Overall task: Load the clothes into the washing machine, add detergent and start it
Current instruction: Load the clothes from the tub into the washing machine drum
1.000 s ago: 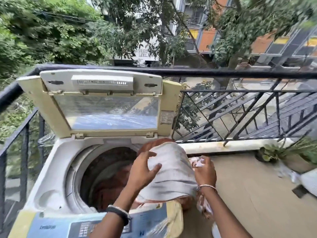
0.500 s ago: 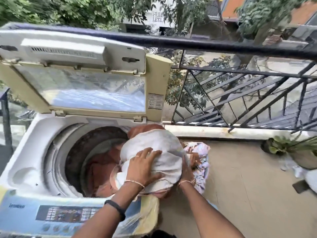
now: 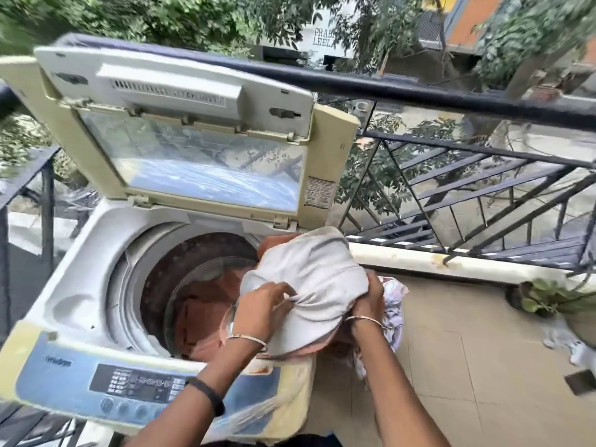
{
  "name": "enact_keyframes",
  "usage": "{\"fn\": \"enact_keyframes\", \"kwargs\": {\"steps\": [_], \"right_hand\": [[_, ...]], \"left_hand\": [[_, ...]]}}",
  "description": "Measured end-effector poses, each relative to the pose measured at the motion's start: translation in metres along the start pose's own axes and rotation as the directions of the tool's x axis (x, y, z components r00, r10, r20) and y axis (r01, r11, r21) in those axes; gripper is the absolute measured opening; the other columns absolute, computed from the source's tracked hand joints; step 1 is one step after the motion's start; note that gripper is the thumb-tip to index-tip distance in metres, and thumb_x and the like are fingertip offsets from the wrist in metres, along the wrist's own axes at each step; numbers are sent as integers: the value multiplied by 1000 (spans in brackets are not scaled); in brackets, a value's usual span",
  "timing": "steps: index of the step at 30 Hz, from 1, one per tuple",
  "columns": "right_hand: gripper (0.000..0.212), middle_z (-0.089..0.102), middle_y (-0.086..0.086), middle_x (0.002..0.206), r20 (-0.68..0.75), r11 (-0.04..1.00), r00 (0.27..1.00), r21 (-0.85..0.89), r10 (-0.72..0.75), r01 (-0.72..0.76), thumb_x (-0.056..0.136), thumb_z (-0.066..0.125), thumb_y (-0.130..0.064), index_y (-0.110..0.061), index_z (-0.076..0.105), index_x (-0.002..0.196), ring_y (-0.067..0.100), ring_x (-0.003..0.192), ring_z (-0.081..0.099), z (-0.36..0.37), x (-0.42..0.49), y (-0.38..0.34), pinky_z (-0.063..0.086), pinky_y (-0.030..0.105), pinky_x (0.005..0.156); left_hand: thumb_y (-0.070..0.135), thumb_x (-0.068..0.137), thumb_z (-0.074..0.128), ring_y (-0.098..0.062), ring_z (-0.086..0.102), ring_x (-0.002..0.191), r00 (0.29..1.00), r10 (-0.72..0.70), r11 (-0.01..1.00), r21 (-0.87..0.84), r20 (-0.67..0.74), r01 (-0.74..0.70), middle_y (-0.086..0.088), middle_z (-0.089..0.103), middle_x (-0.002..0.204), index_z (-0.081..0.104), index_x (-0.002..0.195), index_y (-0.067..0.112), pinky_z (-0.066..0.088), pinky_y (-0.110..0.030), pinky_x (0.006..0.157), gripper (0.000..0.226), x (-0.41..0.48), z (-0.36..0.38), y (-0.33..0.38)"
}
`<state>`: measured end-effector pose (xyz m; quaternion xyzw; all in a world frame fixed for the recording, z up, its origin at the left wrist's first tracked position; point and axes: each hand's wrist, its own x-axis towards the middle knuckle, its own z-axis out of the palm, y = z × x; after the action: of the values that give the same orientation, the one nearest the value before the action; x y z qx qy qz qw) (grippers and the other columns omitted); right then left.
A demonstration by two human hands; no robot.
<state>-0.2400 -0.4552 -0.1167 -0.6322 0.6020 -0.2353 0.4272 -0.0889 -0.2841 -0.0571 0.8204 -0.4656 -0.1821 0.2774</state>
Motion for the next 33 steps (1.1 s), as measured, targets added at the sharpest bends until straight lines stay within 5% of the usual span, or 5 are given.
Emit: {"fn": "enact_keyframes", "kwargs": {"steps": [7, 13, 17, 24, 33], "right_hand": [[19, 65, -4, 77, -183, 907, 947, 287, -264, 308, 71, 63, -24, -21, 58, 88, 8, 67, 55, -3, -94, -142, 48, 31, 66], [26, 63, 2, 87, 44, 788, 924, 540, -379, 297, 61, 62, -44, -37, 59, 86, 32, 87, 64, 40, -178, -244, 52, 59, 83], [23, 64, 5, 83, 7, 663, 811, 579, -585, 474, 66, 55, -37, -31, 56, 88, 24, 79, 61, 69, -232, -299, 52, 49, 75], [48, 68, 4, 113, 356, 624, 523, 568, -775, 537, 78, 74, -5, -15, 54, 121, 17, 106, 66, 62, -258, -332, 53, 45, 96], [142, 22, -9, 158, 627, 734, 757, -423, -185, 531, 41, 84, -70, -38, 3, 153, 10, 145, 22, 30, -172, -186, 27, 29, 116]], "left_hand": [[31, 82, 64, -6, 66, 79, 971, -58, 923, -384, -230, -36, 12, 70, 85, 67, 88, 28, 55, -38, 76, 7, -28, -76, -17], [48, 64, 82, -10, 47, 132, 977, 155, 760, -614, -148, -214, 9, 50, 140, 37, 142, 27, 44, -31, 103, 92, -56, -175, -24], [38, 62, 72, 10, 48, 123, 922, 146, 792, -516, -360, -327, 17, 53, 133, 46, 132, 3, 36, -10, 101, 83, -62, -217, -38], [34, 72, 67, -6, 63, 102, 762, -3, 815, -442, -648, -373, 19, 70, 107, 63, 116, 10, 53, -32, 87, 50, -63, -275, -81], [14, 77, 63, -7, 53, 90, 587, 92, 866, -227, -804, -446, 30, 65, 90, 60, 103, 29, 48, -36, 75, 31, -49, -359, -90]]}}
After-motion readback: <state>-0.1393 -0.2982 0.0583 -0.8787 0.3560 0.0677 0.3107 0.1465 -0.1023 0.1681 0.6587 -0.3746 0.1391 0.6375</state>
